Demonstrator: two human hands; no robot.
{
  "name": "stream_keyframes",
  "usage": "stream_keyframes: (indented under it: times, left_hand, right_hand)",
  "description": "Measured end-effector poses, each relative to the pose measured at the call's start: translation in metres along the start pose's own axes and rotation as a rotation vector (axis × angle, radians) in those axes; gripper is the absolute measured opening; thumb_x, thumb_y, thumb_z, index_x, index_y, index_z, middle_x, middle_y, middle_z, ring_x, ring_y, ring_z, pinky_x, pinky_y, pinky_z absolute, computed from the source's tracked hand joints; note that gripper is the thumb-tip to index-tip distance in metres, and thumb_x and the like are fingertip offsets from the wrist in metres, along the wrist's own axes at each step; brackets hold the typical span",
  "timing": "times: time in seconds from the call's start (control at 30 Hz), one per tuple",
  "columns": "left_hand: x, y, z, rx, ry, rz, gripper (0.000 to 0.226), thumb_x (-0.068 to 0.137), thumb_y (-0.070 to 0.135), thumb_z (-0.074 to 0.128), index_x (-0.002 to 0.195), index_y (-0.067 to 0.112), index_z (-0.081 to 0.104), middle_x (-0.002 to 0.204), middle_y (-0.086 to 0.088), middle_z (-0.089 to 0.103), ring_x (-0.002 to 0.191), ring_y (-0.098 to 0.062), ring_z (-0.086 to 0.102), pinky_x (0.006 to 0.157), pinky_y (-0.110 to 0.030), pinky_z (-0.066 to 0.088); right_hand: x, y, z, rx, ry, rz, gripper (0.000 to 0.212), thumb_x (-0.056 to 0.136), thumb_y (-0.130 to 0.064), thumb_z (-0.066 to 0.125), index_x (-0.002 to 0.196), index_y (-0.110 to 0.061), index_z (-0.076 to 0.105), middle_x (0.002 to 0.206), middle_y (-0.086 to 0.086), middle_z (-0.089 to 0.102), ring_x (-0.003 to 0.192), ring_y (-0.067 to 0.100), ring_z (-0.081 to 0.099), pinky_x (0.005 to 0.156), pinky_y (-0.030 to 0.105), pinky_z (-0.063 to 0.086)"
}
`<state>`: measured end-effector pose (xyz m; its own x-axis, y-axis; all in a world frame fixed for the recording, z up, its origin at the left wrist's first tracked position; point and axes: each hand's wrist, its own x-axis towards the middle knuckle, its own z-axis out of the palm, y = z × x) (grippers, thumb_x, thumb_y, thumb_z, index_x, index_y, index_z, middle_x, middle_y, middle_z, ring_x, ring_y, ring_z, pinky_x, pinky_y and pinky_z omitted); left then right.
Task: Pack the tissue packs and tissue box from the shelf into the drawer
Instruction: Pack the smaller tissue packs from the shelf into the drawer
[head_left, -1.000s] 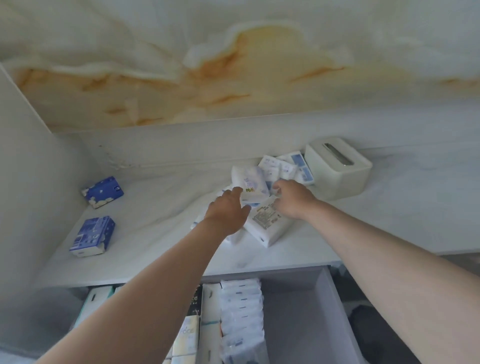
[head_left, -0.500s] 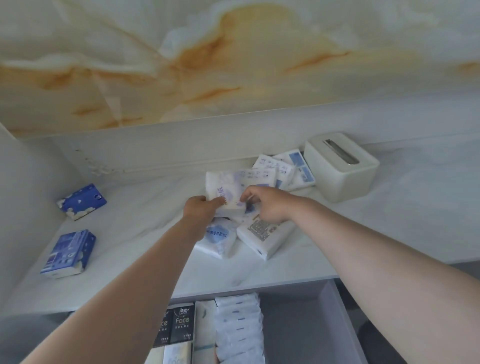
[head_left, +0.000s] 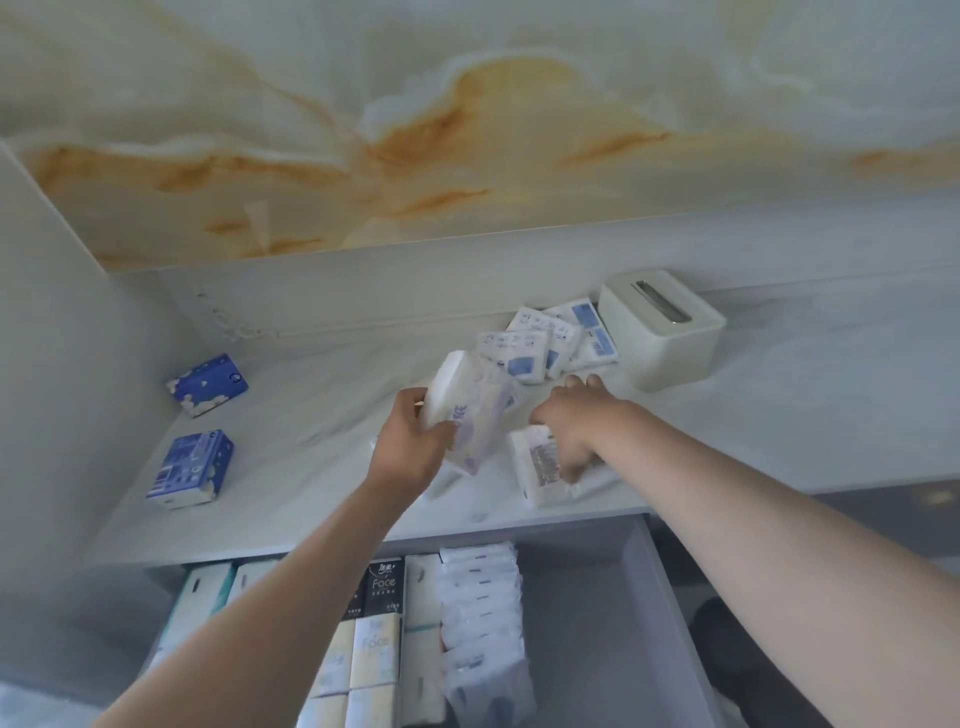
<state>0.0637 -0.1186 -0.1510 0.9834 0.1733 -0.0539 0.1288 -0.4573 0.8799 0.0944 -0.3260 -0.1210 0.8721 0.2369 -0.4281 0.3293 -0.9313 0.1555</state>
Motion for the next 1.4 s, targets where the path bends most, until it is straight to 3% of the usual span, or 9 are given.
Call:
stream_keyframes:
  times: [0.1, 0.27, 0.37, 0.5, 0.63, 0.93, 1.17, 1.3, 1.4]
  left_hand:
    - [-0.028, -0.005, -0.011, 0.075, -0.053, 0.071, 0.035, 0.084, 0.023, 0.062, 0.117, 0.028, 0.052, 0.096, 0.01, 0.066, 0.081, -0.011, 0.064, 0.061, -0.028, 0.046]
    - [-0.07, -0.017, -0.025, 0.137, -0.102, 0.096, 0.04, 0.071, 0.037, 0.056, 0.11, 0.03, 0.06, 0.095, 0.009, 0.068, 0.087, -0.016, 0.064, 0.071, -0.034, 0.052]
    - [-0.086, -0.026, -0.029, 0.187, -0.122, 0.098, 0.034, 0.072, 0.041, 0.057, 0.103, 0.028, 0.061, 0.089, 0.006, 0.068, 0.082, -0.019, 0.064, 0.072, -0.04, 0.056]
    - [-0.101, -0.033, -0.024, 0.417, -0.277, 0.176, 0.035, 0.074, 0.039, 0.064, 0.108, 0.031, 0.06, 0.091, 0.008, 0.066, 0.083, -0.018, 0.062, 0.072, -0.032, 0.051]
    - [-0.108, -0.042, -0.01, 0.631, -0.365, 0.322, 0.04, 0.078, 0.037, 0.066, 0.116, 0.03, 0.057, 0.098, 0.01, 0.062, 0.087, -0.015, 0.057, 0.067, -0.025, 0.04]
    - [-0.092, -0.08, -0.002, 0.66, -0.345, 0.364, 0.049, 0.073, 0.036, 0.06, 0.121, 0.034, 0.055, 0.096, 0.009, 0.057, 0.09, -0.015, 0.056, 0.07, -0.025, 0.04]
    - [-0.089, -0.089, -0.001, 0.694, -0.35, 0.433, 0.05, 0.072, 0.035, 0.057, 0.122, 0.033, 0.056, 0.1, 0.006, 0.058, 0.091, -0.018, 0.059, 0.07, -0.026, 0.042]
    - [-0.097, -0.084, 0.002, 0.695, -0.343, 0.462, 0.049, 0.075, 0.032, 0.062, 0.124, 0.034, 0.057, 0.106, 0.005, 0.06, 0.097, -0.018, 0.06, 0.077, -0.027, 0.046]
    - [-0.104, -0.077, 0.005, 0.719, -0.348, 0.489, 0.05, 0.077, 0.031, 0.062, 0.126, 0.034, 0.057, 0.109, 0.003, 0.06, 0.099, -0.021, 0.06, 0.08, -0.028, 0.047]
  right_hand:
    - [-0.022, -0.003, 0.009, -0.059, 0.128, -0.041, 0.061, 0.069, -0.049, 0.083, 0.119, -0.024, 0.06, 0.124, 0.004, 0.055, 0.117, 0.026, 0.043, 0.094, 0.039, 0.035]
    - [-0.063, -0.013, 0.029, 0.226, 0.053, -0.097, 0.052, 0.071, -0.05, 0.08, 0.104, -0.023, 0.049, 0.107, 0.0, 0.06, 0.089, 0.021, 0.057, 0.071, 0.033, 0.047]
    - [-0.087, -0.026, 0.045, 0.271, -0.097, -0.12, 0.046, 0.08, -0.042, 0.073, 0.112, -0.017, 0.052, 0.11, 0.002, 0.059, 0.094, 0.023, 0.059, 0.076, 0.034, 0.048]
    - [-0.1, -0.036, 0.089, 0.165, -0.222, -0.107, 0.038, 0.08, -0.036, 0.072, 0.106, -0.019, 0.05, 0.107, 0.003, 0.059, 0.094, 0.024, 0.059, 0.077, 0.036, 0.051]
    - [-0.091, -0.036, 0.13, 0.12, -0.076, -0.068, 0.039, 0.084, -0.022, 0.066, 0.118, -0.016, 0.05, 0.114, 0.008, 0.06, 0.1, 0.028, 0.061, 0.069, 0.033, 0.044]
    - [-0.035, -0.05, 0.185, -0.085, 0.068, -0.054, 0.06, 0.084, 0.001, 0.062, 0.139, -0.007, 0.04, 0.134, 0.016, 0.049, 0.116, 0.034, 0.054, 0.083, 0.04, 0.048]
    - [-0.024, -0.043, 0.205, -0.242, 0.125, -0.045, 0.052, 0.09, -0.005, 0.056, 0.14, -0.005, 0.041, 0.13, 0.017, 0.054, 0.114, 0.035, 0.056, 0.09, 0.041, 0.045]
    - [-0.036, -0.042, 0.187, -0.117, 0.183, -0.053, 0.058, 0.082, 0.0, 0.064, 0.135, -0.008, 0.044, 0.129, 0.015, 0.053, 0.114, 0.034, 0.056, 0.086, 0.04, 0.045]
    - [-0.056, -0.035, 0.169, 0.093, 0.267, -0.093, 0.04, 0.083, -0.002, 0.057, 0.122, -0.01, 0.055, 0.116, 0.011, 0.06, 0.101, 0.033, 0.062, 0.071, 0.036, 0.043]
